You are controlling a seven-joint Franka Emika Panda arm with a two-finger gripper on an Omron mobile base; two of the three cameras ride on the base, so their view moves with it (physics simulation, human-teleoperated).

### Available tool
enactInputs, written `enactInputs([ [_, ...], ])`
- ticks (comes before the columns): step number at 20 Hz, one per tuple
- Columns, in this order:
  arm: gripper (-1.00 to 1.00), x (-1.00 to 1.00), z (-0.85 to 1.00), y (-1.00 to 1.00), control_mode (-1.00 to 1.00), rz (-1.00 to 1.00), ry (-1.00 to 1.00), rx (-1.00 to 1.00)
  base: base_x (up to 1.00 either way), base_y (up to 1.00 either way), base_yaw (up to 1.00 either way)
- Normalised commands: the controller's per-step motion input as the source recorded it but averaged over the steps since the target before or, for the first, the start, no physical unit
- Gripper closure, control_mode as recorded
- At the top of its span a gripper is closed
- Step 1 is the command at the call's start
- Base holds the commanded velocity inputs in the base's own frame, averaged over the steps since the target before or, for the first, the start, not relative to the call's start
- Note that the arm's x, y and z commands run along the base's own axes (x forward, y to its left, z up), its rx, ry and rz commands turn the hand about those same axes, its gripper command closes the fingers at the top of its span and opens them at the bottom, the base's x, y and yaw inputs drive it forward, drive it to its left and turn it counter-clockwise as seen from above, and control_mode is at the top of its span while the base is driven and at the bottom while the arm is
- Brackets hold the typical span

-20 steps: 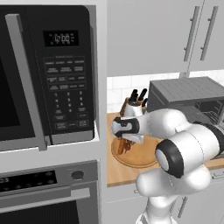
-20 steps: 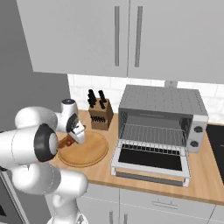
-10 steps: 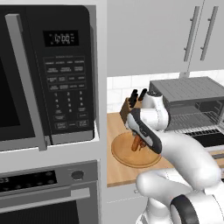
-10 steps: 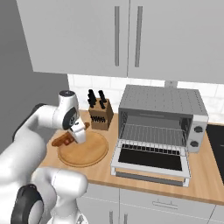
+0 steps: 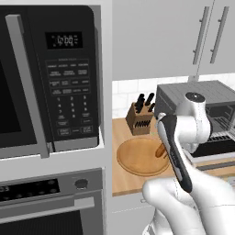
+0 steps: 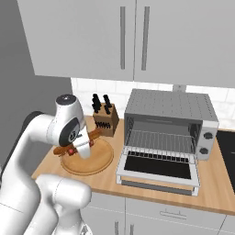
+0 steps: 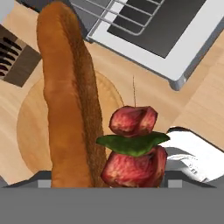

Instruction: Pick up the kebab skewer and baguette bread, and place them inside the toaster oven. Close the toaster oven door and start by setting the timer.

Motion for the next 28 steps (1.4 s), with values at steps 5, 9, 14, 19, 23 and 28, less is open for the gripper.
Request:
enactInputs([
  [5,1.00,-0.22,0.73,-0.83,-1.00,-0.23,-0.10,0.02,0.00,0.00,0.00],
  [9,1.00,-0.20,0.47,-0.88,-1.00,-0.22,-0.04,0.02,0.00,0.00,0.00],
  [14,1.00,-0.05,0.18,-0.91,-1.00,-0.19,-0.06,0.02,0.00,0.00,0.00],
  [19,1.00,0.02,0.00,-0.82,-1.00,-0.18,-0.01,0.01,0.00,0.00,0.00],
  [23,1.00,0.22,-0.13,-0.76,-1.00,-0.08,-0.03,0.00,0.00,0.00,0.00],
  [28,1.00,0.56,-0.24,-0.52,-1.00,-0.05,-0.08,0.06,0.00,0.00,0.00],
])
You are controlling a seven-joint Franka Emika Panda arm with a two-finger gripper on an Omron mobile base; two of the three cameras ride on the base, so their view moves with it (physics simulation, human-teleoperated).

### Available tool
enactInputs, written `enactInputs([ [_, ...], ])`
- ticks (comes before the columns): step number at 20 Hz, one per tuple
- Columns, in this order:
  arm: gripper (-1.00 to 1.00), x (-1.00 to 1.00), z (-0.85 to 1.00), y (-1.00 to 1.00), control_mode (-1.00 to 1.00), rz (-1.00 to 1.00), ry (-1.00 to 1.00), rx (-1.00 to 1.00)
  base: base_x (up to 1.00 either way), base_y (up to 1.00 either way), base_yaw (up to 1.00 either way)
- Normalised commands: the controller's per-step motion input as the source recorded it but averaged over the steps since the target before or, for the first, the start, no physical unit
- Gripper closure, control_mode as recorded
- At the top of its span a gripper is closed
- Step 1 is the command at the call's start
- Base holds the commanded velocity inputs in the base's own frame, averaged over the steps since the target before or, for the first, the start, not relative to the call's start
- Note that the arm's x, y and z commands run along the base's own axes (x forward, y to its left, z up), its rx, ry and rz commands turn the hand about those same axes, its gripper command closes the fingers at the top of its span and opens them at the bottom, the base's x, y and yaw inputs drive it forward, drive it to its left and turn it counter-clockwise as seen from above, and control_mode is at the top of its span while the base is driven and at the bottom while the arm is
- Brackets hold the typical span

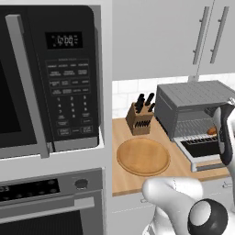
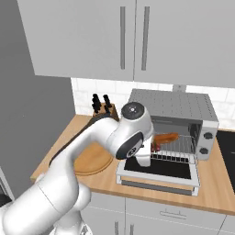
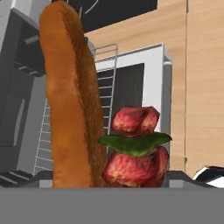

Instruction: Pick up the kebab skewer and baguette bread, and place them inside the toaster oven. Close the toaster oven door and start by setting the timer.

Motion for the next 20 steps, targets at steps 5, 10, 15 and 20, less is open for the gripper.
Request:
enactInputs([
  [5,1.00,0.66,-0.32,-0.23,-1.00,-0.01,-0.12,0.14,0.00,0.00,0.00],
  [10,1.00,0.54,-0.08,-0.27,-1.00,0.00,-0.02,0.12,0.00,0.00,0.00],
  [15,1.00,0.37,-0.18,-0.04,-1.00,-0.01,0.00,0.02,0.00,0.00,0.00],
  [20,1.00,0.16,-0.46,0.00,-1.00,0.00,0.00,0.00,0.00,0.00,0.00],
])
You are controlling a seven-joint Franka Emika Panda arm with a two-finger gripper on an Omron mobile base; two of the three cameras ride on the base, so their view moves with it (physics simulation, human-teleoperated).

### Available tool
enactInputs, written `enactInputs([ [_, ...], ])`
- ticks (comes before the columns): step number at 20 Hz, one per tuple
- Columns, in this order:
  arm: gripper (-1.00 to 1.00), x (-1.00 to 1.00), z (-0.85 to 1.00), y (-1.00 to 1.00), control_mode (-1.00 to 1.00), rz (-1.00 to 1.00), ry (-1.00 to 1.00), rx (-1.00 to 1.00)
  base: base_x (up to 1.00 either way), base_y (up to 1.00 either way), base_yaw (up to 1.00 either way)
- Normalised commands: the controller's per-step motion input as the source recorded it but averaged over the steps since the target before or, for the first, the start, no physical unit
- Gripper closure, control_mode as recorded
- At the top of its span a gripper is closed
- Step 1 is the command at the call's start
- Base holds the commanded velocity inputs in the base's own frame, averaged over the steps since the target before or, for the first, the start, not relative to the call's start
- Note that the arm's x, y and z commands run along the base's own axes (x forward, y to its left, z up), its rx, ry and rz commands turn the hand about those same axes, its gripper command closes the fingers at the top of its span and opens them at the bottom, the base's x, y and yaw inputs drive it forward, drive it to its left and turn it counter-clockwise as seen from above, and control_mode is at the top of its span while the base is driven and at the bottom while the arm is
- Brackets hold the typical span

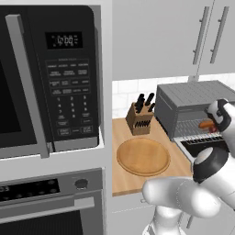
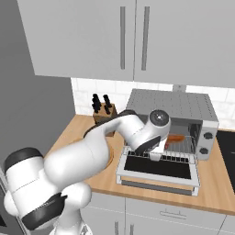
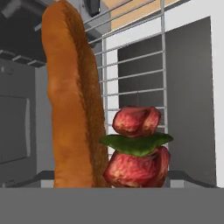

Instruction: Pick up the kebab skewer and baguette bread, and place them inside the toaster oven. Close the toaster oven door and start by setting the timer.

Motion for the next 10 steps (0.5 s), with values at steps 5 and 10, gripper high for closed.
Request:
enactInputs([
  [5,1.00,0.33,-0.15,0.00,-1.00,0.00,0.00,0.00,0.00,0.00,0.00],
  [10,1.00,0.39,-0.02,-0.01,-1.00,0.00,0.01,0.00,0.00,0.00,0.00],
])
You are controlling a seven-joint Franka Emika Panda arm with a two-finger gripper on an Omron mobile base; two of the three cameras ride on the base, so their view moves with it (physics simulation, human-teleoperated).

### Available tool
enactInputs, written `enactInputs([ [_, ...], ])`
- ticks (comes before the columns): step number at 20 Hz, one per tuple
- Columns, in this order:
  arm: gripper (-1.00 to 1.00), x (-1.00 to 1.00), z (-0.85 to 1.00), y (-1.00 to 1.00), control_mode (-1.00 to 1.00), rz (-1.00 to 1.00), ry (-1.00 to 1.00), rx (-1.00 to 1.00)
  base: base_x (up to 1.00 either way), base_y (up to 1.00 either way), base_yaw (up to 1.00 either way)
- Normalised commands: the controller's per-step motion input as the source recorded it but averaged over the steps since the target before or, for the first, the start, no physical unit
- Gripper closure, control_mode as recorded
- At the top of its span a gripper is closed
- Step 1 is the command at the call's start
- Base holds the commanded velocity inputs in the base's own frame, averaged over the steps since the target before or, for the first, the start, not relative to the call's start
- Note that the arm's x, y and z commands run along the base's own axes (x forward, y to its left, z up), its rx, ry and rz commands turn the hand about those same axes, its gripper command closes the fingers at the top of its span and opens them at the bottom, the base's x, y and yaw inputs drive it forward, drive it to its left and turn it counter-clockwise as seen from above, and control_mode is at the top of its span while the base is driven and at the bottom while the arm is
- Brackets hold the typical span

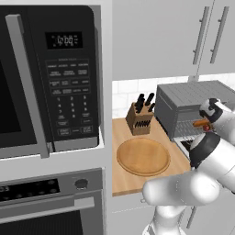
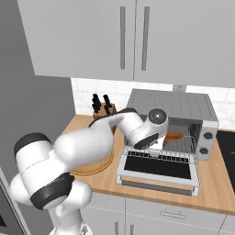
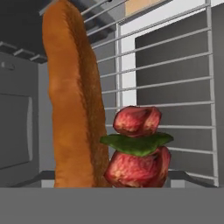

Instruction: Pick up the kebab skewer and baguette bread, and place them inside the toaster oven. Close the toaster oven door and start by setting the timer.

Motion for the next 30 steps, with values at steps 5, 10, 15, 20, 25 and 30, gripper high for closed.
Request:
enactInputs([
  [5,1.00,0.19,-0.26,0.00,-1.00,0.00,0.01,0.00,0.00,0.00,0.00],
  [10,1.00,0.20,-0.22,0.00,-1.00,0.00,0.00,0.00,0.00,0.00,0.00],
  [15,1.00,0.31,-0.04,-0.01,-1.00,0.00,0.00,0.00,0.00,0.00,0.00],
  [20,1.00,0.38,0.00,-0.04,-1.00,0.00,0.00,0.00,0.00,0.00,0.00],
  [25,-1.00,0.17,0.00,0.00,-1.00,0.00,0.02,0.00,0.00,0.00,0.00],
  [30,-1.00,0.00,0.00,0.00,-1.00,0.00,0.00,0.00,0.00,0.00,0.00],
])
